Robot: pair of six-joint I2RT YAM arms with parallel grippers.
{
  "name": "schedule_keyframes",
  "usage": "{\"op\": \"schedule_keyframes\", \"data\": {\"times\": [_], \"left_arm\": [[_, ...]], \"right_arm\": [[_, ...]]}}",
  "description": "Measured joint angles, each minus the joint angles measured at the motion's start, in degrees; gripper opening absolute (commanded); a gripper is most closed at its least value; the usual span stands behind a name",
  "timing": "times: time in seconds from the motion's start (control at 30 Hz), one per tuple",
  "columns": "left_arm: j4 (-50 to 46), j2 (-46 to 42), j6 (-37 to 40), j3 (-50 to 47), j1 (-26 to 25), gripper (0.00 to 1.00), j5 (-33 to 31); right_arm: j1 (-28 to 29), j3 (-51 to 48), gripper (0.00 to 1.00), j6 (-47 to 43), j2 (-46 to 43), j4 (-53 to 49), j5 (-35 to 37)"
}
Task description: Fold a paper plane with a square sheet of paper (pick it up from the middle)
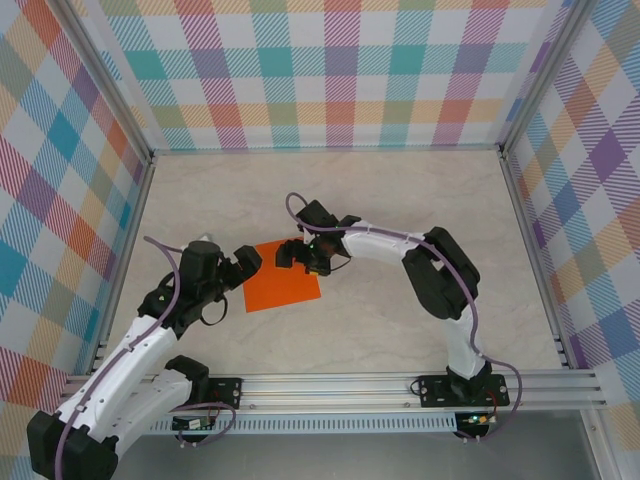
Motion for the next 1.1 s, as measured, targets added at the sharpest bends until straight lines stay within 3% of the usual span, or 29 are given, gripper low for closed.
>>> {"op": "schedule_keyframes", "data": {"times": [0.43, 0.87, 1.1], "left_arm": [[-1.2, -4.0, 0.5, -3.4, 0.2, 1.00, 0.4], [-1.2, -2.6, 1.7, -3.6, 0.2, 1.00, 5.1], [-1.4, -1.4, 2.2, -3.8, 0.2, 1.00, 8.1]], "right_arm": [[0.0, 0.9, 0.81, -1.2, 2.3, -2.9, 1.4], [-1.1, -16.0, 0.82, -2.8, -11.5, -9.6, 11.5], [-1.2, -16.3, 0.83, -2.4, -13.0, -12.2, 11.8]]}}
